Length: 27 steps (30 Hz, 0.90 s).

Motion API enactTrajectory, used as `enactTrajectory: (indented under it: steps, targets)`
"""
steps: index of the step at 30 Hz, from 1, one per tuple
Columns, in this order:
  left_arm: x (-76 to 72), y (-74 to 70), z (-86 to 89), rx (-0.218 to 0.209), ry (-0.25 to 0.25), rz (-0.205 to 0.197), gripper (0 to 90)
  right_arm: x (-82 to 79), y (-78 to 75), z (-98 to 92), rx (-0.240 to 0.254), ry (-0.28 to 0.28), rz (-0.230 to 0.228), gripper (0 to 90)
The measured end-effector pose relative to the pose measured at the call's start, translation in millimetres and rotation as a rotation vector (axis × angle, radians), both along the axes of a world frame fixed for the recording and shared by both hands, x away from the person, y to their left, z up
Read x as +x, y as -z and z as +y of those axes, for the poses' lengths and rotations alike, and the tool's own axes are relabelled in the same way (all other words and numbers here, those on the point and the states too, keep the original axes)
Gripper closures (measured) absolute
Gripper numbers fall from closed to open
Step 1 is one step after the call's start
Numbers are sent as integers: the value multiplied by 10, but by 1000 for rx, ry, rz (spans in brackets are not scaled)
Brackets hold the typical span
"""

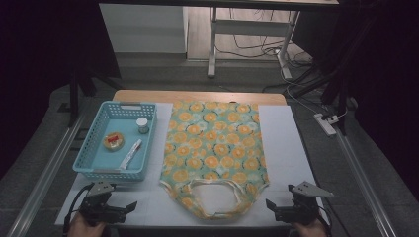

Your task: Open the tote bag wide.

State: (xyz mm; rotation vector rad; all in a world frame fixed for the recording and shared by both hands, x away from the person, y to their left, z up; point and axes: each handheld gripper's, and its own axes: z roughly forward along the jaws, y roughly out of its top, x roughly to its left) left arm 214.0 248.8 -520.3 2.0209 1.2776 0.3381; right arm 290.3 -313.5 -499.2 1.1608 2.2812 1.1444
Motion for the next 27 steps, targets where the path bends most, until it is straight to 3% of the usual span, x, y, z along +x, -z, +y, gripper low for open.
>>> enactTrajectory:
  steps: [6, 17, 27]
  targets:
    - [-1, 2, 24, -24, -4, -1, 0, 1, 4, 23, -13, -29, 4, 0]
    - [3, 3, 22, -23, 0, 4, 0, -25, -7, 39, -27, -35, -10, 0]
    - [3, 3, 21, -21, -3, 6, 0, -39, -24, 35, -8, -40, -6, 0]
